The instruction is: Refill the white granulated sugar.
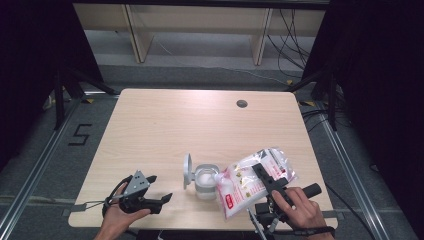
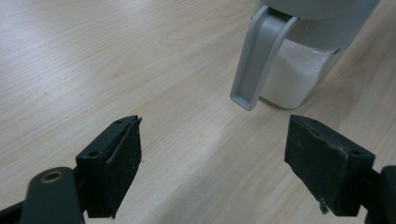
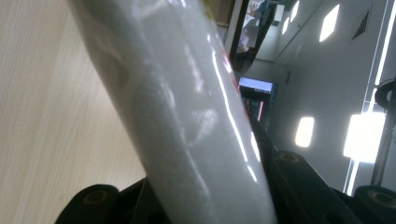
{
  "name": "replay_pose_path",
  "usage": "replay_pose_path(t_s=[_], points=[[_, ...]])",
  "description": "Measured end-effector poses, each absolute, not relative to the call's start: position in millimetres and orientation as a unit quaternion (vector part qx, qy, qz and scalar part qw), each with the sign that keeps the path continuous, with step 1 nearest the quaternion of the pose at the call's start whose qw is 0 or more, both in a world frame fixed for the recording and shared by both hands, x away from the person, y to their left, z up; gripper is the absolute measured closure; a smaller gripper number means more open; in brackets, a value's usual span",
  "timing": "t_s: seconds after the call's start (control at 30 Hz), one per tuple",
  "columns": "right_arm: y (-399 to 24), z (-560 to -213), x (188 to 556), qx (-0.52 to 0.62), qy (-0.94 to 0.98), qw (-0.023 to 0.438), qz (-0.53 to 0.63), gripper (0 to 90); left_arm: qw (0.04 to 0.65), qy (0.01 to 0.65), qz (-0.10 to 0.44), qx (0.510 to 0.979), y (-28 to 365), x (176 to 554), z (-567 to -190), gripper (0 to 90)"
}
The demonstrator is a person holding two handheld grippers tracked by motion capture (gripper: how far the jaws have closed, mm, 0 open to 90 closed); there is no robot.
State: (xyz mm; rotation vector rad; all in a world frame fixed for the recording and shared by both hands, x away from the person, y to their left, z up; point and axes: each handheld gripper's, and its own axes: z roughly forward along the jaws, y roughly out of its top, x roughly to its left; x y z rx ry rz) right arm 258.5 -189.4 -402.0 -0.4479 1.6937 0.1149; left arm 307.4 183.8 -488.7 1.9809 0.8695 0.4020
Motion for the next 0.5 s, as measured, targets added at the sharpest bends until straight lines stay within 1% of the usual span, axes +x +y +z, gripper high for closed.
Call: replay_pose_path(t_s=[0.07, 0.1, 0.13, 0.23, 0.27, 0.33, 0.37, 0.43, 0.5], points=[[-188.0, -400.8, 259.5, -0.207, 0.737, 0.641, 0.053, 74.7, 0.451, 0.351, 0.164, 0.804, 184.1, 307.4, -488.7, 18.4], [-188.6, -402.0, 260.8, -0.199, 0.736, 0.643, 0.072, 74.8, 0.451, 0.352, 0.164, 0.804, 184.1, 307.4, -488.6, 18.4], [-190.9, -403.4, 260.1, -0.17, 0.756, 0.627, 0.079, 75.0, 0.453, 0.352, 0.163, 0.803, 183.9, 307.1, -488.5, 18.4], [-195.7, -403.3, 265.5, -0.169, 0.759, 0.621, 0.099, 75.5, 0.453, 0.352, 0.163, 0.803, 184.3, 307.1, -488.2, 18.4], [-199.3, -407.6, 266.5, -0.141, 0.768, 0.613, 0.118, 75.7, 0.453, 0.351, 0.163, 0.803, 184.3, 307.3, -488.4, 18.4], [-204.3, -407.9, 271.2, -0.142, 0.773, 0.603, 0.136, 76.4, 0.453, 0.352, 0.162, 0.803, 184.0, 307.3, -488.7, 18.4], [-207.7, -413.7, 270.6, -0.103, 0.782, 0.593, 0.161, 76.6, 0.454, 0.352, 0.162, 0.802, 183.8, 307.3, -488.7, 18.4], [-211.6, -415.2, 274.6, -0.108, 0.785, 0.585, 0.17, 77.1, 0.453, 0.353, 0.163, 0.803, 183.9, 307.1, -488.3, 18.4], [-215.4, -421.3, 277.9, -0.086, 0.794, 0.572, 0.19, 77.3, 0.453, 0.352, 0.163, 0.803, 184.2, 307.2, -488.4, 18.4]])
